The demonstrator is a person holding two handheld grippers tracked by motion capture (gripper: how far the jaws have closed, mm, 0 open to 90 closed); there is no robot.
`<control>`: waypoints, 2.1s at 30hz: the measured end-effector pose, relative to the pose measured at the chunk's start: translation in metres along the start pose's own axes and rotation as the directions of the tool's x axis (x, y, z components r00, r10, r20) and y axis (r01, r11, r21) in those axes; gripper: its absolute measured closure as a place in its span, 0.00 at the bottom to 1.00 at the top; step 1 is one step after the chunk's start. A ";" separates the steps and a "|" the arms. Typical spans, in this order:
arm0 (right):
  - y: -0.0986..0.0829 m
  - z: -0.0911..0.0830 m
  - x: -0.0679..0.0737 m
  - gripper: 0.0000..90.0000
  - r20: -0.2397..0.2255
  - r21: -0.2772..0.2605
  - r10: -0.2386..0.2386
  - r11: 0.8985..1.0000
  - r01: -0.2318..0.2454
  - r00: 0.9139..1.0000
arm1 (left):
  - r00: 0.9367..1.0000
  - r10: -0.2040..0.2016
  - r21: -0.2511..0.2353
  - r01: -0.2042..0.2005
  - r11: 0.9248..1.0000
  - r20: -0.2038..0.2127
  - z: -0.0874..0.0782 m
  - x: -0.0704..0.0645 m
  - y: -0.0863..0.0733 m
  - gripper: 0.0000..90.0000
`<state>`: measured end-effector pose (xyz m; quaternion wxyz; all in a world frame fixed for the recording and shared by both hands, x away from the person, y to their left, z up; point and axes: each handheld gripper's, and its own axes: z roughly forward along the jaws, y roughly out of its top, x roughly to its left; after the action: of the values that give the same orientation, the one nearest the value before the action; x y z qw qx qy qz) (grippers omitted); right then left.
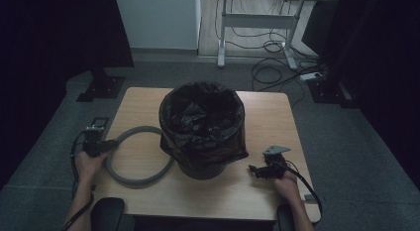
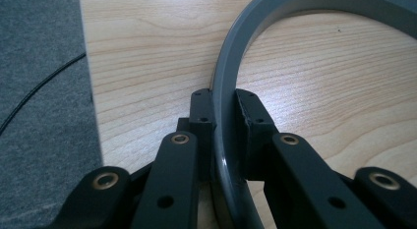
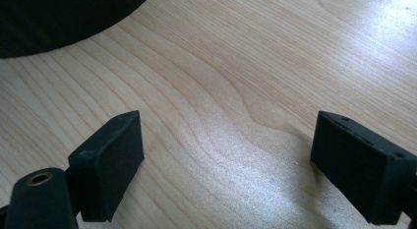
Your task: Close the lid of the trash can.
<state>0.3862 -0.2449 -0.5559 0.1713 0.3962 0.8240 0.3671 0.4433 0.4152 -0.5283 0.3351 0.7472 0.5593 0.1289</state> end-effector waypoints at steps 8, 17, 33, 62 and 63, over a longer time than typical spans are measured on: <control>0.000 0.000 0.000 0.13 0.000 0.000 0.000 1.000 0.000 1.000 | 0.999 -0.037 -0.001 0.037 0.999 0.025 -0.016 0.009 0.006 0.87; 0.000 0.000 0.000 0.13 0.000 0.001 0.000 1.000 0.000 1.000 | 0.999 -0.044 0.014 0.044 0.999 0.032 -0.035 0.013 0.017 0.87; 0.000 0.000 0.000 0.13 0.000 0.003 -0.001 1.000 0.001 1.000 | 0.997 -0.057 0.021 0.056 0.998 0.050 -0.072 0.018 0.042 0.87; 0.000 0.000 0.000 0.13 0.000 0.003 -0.001 1.000 0.001 1.000 | 0.993 -0.087 0.019 0.085 0.996 0.078 -0.132 0.019 0.087 0.87; 0.000 0.000 0.000 0.13 0.000 0.003 0.000 1.000 0.000 1.000 | 0.993 -0.088 0.018 0.086 0.996 0.081 -0.134 0.019 0.089 0.87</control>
<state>0.3862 -0.2450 -0.5556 0.1707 0.3963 0.8246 0.3659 0.4402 0.4674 -0.3753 0.3576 0.7291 0.5781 0.0795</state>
